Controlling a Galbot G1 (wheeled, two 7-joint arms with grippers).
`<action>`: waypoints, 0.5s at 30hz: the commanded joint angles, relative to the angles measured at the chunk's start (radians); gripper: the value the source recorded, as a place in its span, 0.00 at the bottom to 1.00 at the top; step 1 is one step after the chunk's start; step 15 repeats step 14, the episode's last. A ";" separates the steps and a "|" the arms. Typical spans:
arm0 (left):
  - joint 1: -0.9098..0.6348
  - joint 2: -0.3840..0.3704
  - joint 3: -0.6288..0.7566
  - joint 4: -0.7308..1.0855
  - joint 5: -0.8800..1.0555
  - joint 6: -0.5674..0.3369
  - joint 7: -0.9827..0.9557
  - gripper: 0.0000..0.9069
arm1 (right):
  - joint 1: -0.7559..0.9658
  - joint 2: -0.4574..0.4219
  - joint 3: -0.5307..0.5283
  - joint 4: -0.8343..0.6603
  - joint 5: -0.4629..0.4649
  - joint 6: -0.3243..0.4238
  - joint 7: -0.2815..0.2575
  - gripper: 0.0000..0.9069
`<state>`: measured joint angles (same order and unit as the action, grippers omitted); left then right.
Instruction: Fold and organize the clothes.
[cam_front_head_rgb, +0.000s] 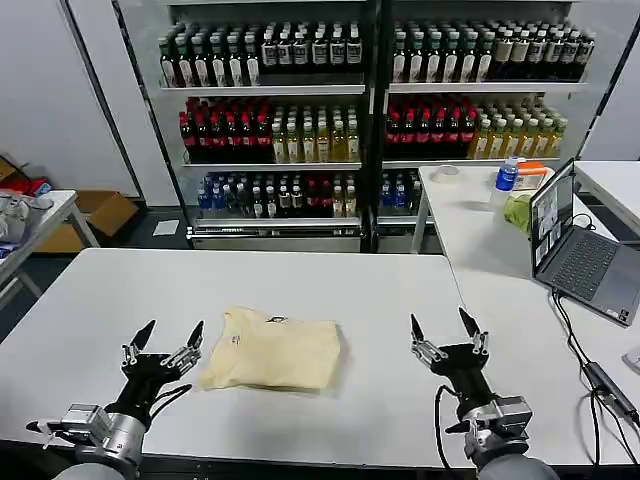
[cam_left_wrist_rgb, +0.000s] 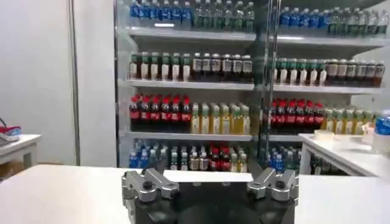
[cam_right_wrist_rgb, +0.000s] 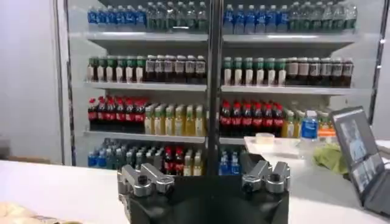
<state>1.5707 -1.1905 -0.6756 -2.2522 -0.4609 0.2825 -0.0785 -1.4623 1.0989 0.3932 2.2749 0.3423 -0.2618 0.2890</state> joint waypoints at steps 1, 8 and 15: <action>0.021 0.008 -0.025 -0.014 0.010 0.015 -0.003 1.00 | 0.000 0.000 0.006 0.008 -0.008 0.000 0.014 1.00; 0.017 0.015 -0.031 -0.016 0.007 0.021 -0.002 1.00 | -0.003 -0.001 0.016 0.015 -0.015 -0.007 0.004 1.00; 0.021 0.013 -0.035 -0.018 0.006 0.023 -0.001 1.00 | -0.005 0.008 0.019 0.005 -0.035 0.009 -0.038 1.00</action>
